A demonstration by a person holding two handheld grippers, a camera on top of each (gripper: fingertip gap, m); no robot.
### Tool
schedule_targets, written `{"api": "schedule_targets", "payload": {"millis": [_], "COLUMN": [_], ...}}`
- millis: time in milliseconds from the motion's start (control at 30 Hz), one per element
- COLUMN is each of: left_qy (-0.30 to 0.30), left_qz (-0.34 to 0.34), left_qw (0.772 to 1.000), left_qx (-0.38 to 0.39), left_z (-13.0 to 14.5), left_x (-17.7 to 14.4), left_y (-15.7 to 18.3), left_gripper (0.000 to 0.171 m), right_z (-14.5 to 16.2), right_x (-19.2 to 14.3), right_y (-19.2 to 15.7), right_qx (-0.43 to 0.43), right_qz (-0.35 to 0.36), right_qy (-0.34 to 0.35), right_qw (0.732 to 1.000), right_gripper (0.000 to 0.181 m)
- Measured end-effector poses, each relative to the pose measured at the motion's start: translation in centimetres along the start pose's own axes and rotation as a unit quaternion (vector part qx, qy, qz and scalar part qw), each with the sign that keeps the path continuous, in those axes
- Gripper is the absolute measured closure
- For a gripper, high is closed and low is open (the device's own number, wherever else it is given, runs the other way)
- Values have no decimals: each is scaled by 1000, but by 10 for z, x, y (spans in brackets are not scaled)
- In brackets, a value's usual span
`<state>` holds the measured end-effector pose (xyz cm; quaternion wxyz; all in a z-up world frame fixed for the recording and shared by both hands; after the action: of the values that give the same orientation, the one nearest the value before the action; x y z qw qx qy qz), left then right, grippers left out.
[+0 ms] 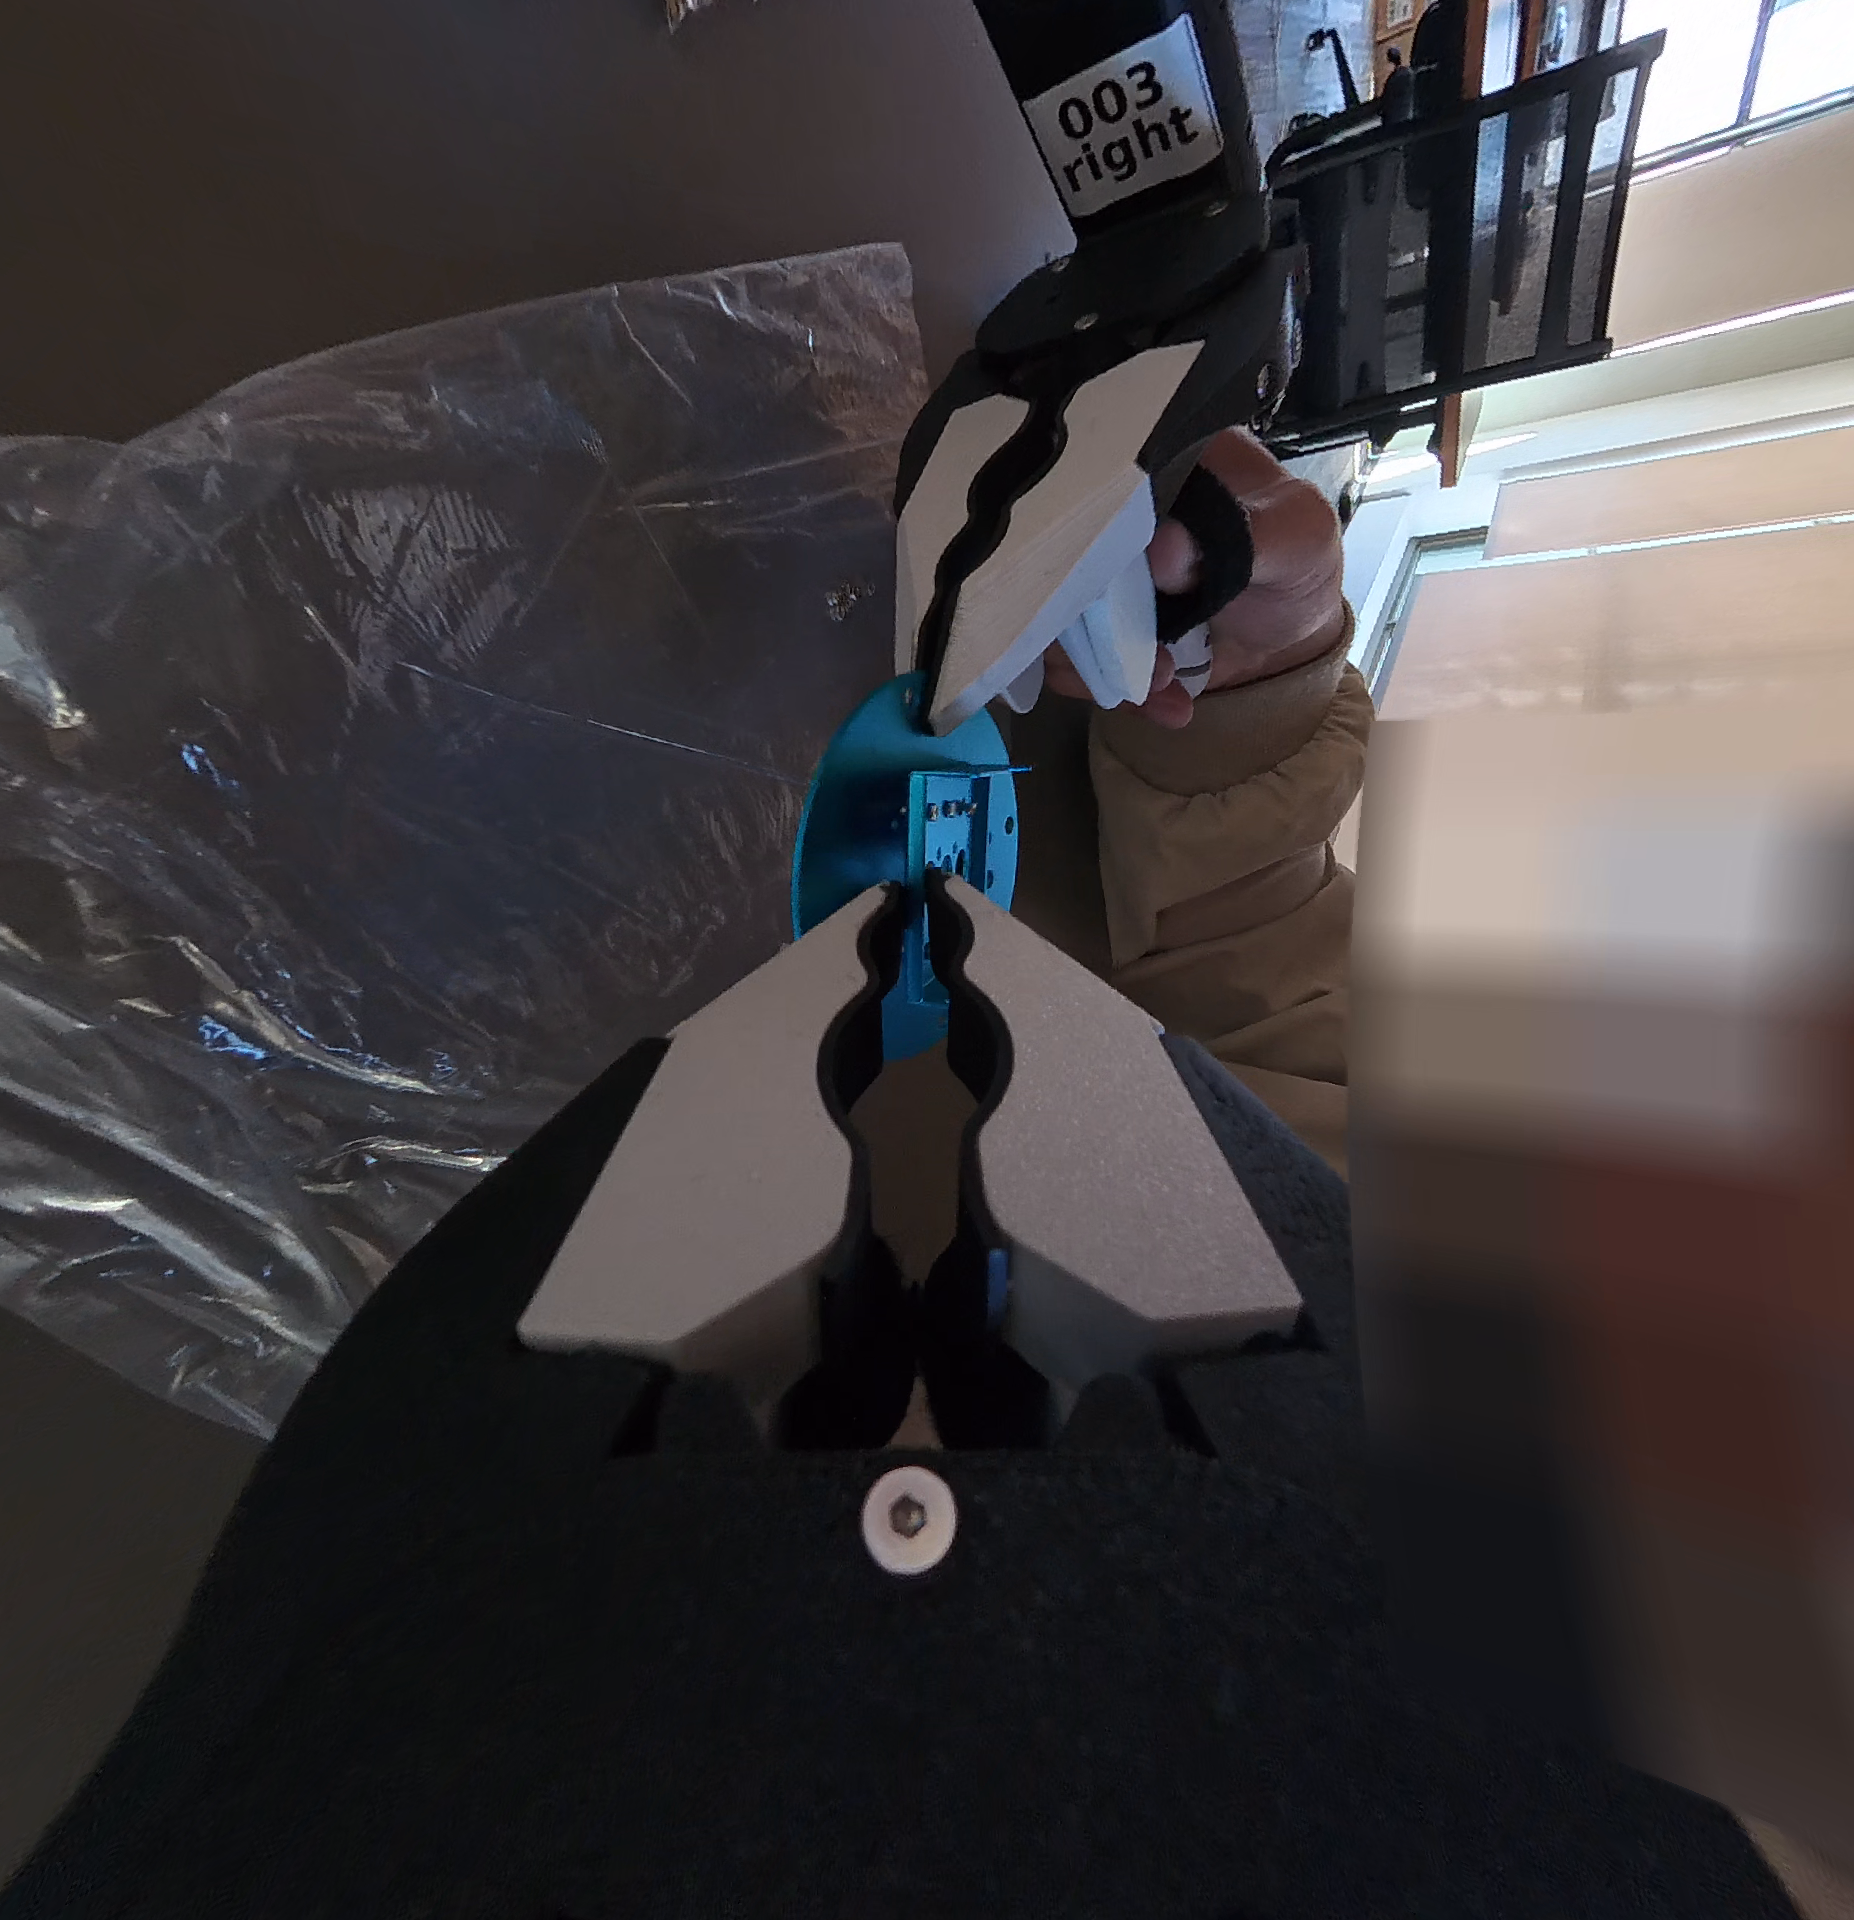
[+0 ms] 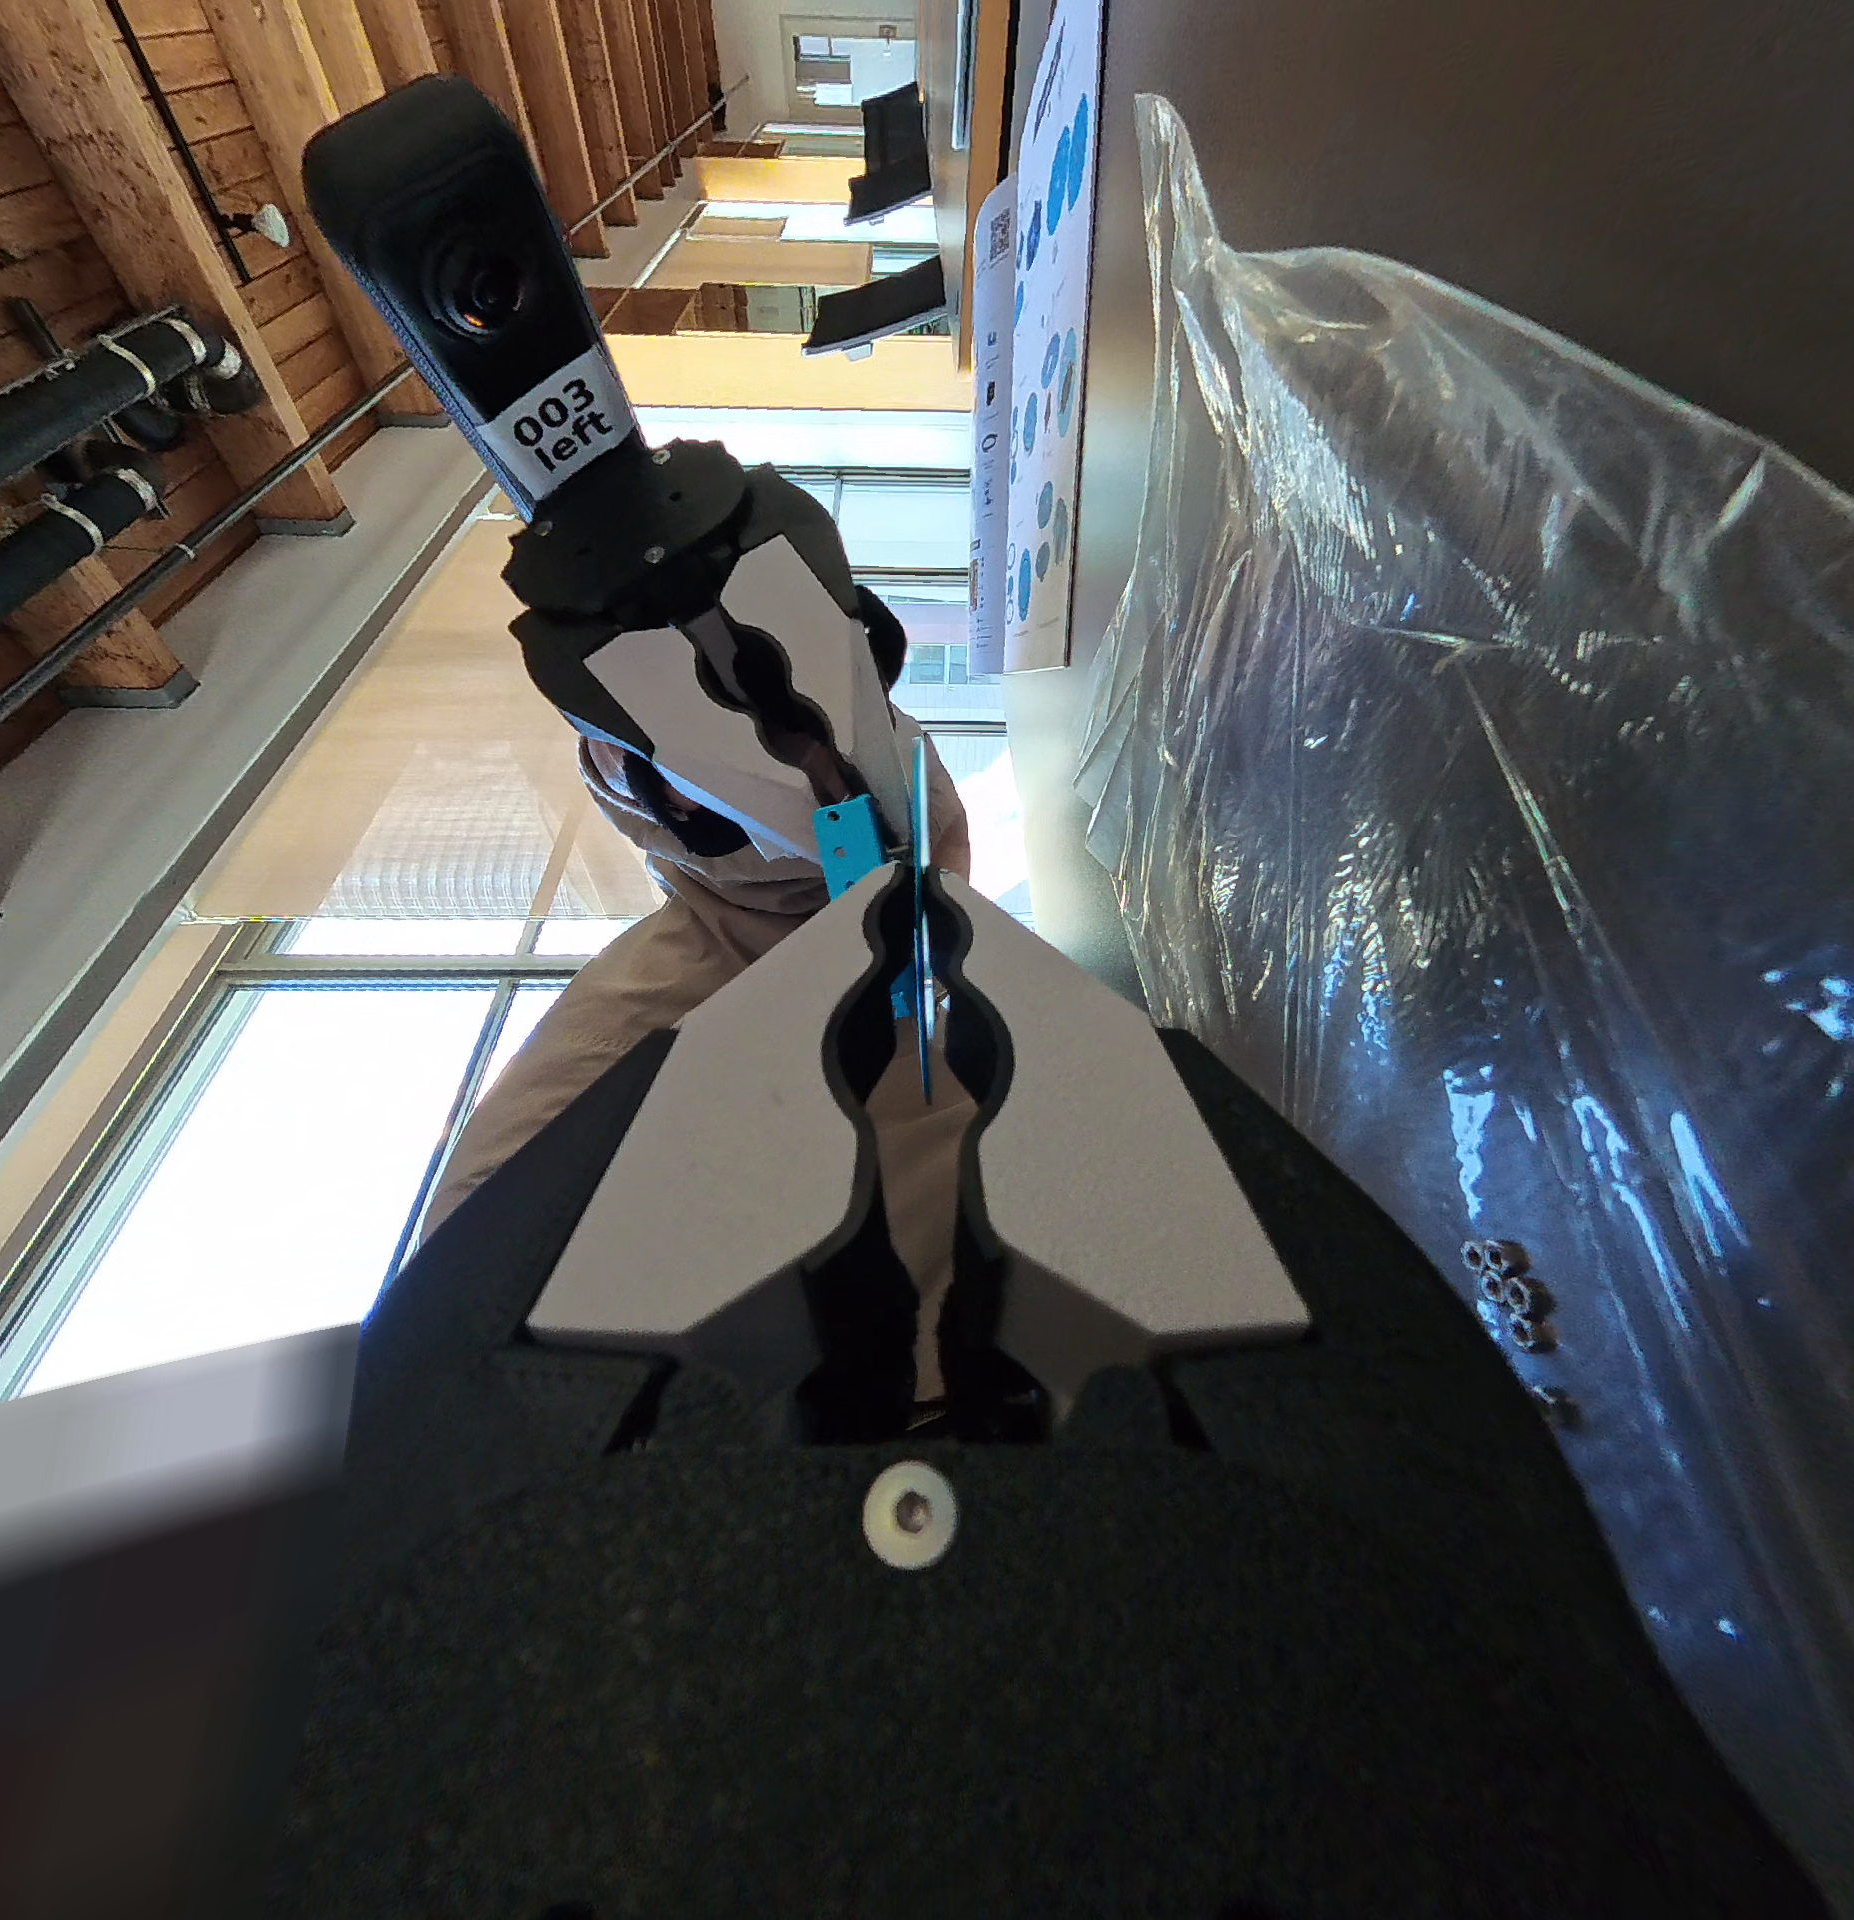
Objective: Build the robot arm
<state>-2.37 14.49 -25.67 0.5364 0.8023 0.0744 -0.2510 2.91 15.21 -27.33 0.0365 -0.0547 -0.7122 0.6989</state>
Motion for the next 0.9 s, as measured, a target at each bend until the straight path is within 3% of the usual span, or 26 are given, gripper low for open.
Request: {"api": "schedule_targets", "payload": {"millis": [900], "left_qy": [55], "left_qz": [-2], "left_qw": [998], "left_qx": [-15], "left_z": [-1], "left_x": [1], "left_y": [-3], "left_gripper": [170], "right_z": [-3], "right_x": [-1], "right_y": [2], "right_qx": [1], "right_qz": [3], "right_qy": [7], "right_qw": [1000], "right_gripper": [181]}}
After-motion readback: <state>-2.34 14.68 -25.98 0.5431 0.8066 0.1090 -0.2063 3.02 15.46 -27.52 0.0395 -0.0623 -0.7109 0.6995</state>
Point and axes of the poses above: each gripper's, where its closed fingertips meet, x out along the fingers, z out of its underside, y = z × x across the jaws, the point moved 2 cm from there along -x, back along the fingers, and after that the axes turned 10 degrees about y, right-handed, at the moved point
